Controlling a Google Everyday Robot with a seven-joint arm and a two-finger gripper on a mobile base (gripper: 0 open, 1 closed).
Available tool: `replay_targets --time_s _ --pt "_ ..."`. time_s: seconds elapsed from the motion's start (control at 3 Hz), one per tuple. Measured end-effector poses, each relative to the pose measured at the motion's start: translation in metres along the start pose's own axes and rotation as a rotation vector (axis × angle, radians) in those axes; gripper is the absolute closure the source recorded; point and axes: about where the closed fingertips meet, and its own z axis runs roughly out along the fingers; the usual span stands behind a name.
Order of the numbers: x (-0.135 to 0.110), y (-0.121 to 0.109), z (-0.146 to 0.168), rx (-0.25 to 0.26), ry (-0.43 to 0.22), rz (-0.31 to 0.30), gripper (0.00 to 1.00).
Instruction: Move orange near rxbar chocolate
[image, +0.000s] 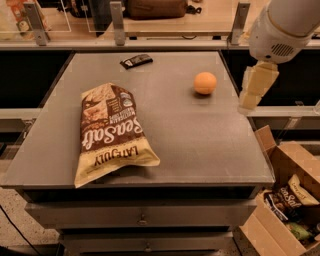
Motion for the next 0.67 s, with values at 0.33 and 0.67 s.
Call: replay_targets --time_s 0.33,0.67 --pt "-0.011 -0.027 0.024 0.010 -0.043 -0.023 0.00" --pt "-0.018 -0.050 0.048 0.020 -0.089 -0.018 0.00"
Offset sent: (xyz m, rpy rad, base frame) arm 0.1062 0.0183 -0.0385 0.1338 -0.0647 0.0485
